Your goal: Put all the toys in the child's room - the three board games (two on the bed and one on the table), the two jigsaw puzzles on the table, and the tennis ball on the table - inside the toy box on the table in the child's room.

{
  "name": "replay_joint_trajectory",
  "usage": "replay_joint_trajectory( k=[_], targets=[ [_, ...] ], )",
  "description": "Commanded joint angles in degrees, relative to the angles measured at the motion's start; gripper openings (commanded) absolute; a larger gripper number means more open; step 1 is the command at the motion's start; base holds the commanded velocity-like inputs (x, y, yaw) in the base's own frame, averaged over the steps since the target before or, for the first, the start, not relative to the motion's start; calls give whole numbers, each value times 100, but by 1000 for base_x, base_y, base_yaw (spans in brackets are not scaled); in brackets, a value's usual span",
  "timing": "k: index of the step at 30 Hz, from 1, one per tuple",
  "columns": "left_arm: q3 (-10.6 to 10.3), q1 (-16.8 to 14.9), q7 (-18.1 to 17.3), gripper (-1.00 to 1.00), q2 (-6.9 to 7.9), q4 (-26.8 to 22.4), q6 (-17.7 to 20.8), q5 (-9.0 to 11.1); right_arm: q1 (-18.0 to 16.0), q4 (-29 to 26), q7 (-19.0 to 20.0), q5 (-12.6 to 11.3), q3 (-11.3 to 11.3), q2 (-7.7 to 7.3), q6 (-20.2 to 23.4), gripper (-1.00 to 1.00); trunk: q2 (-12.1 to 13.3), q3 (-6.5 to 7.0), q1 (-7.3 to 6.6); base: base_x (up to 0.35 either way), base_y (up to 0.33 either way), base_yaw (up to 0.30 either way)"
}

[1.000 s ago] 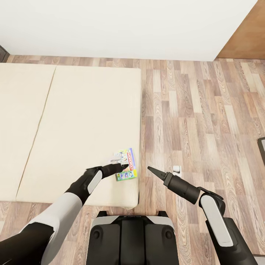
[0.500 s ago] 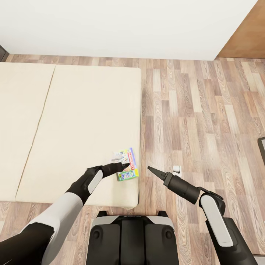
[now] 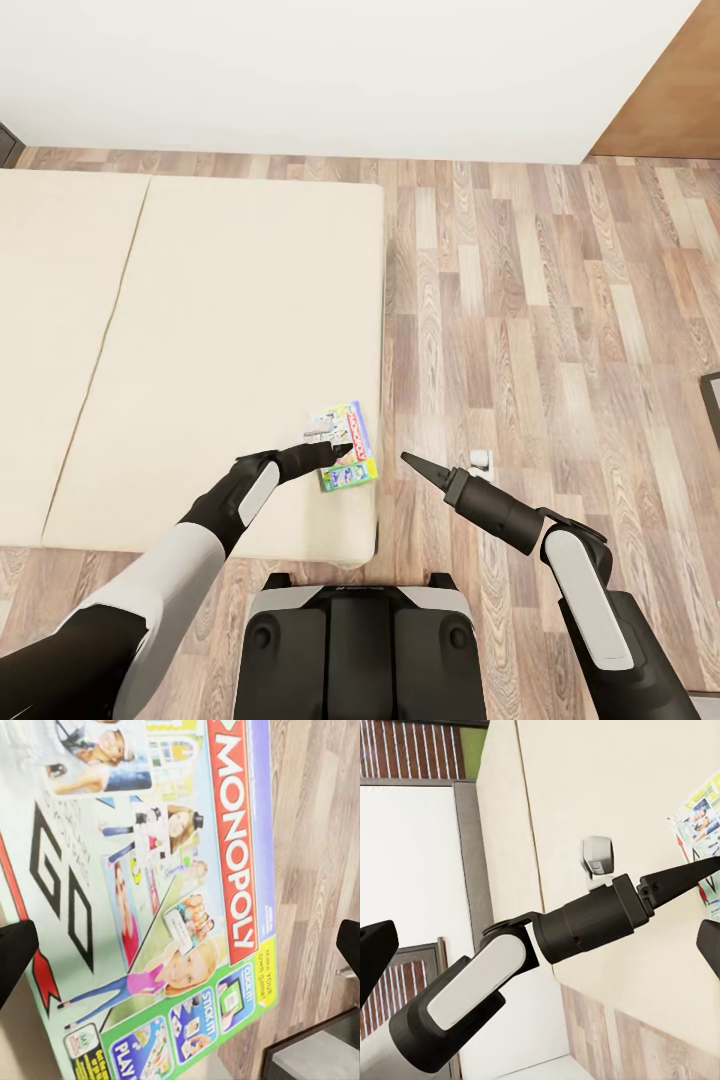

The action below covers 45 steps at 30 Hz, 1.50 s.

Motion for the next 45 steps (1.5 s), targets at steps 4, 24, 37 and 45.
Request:
replay_joint_trajectory(
  k=[4,24,37,45],
  targets=[
    [-4,1,39,100,4,61,37,-42,-2,-1,7,-10,-3,-1,29,100,-6,-6,5,0,0,0],
    [-6,20,36,100,35,-433,197,-29,-2,-1,7,-10,-3,-1,29,100,-6,-6,5,0,0,0],
    [4,27,42,100,44,-618,312,-20,-2,-1,8,-10,-3,-1,29,100,-6,-6,5,0,0,0],
    [33,28,44,100,57,-651,401,-12,-2,-1,7,-10,-3,-1,29,100,-6,-6,5,0,0,0]
  ],
)
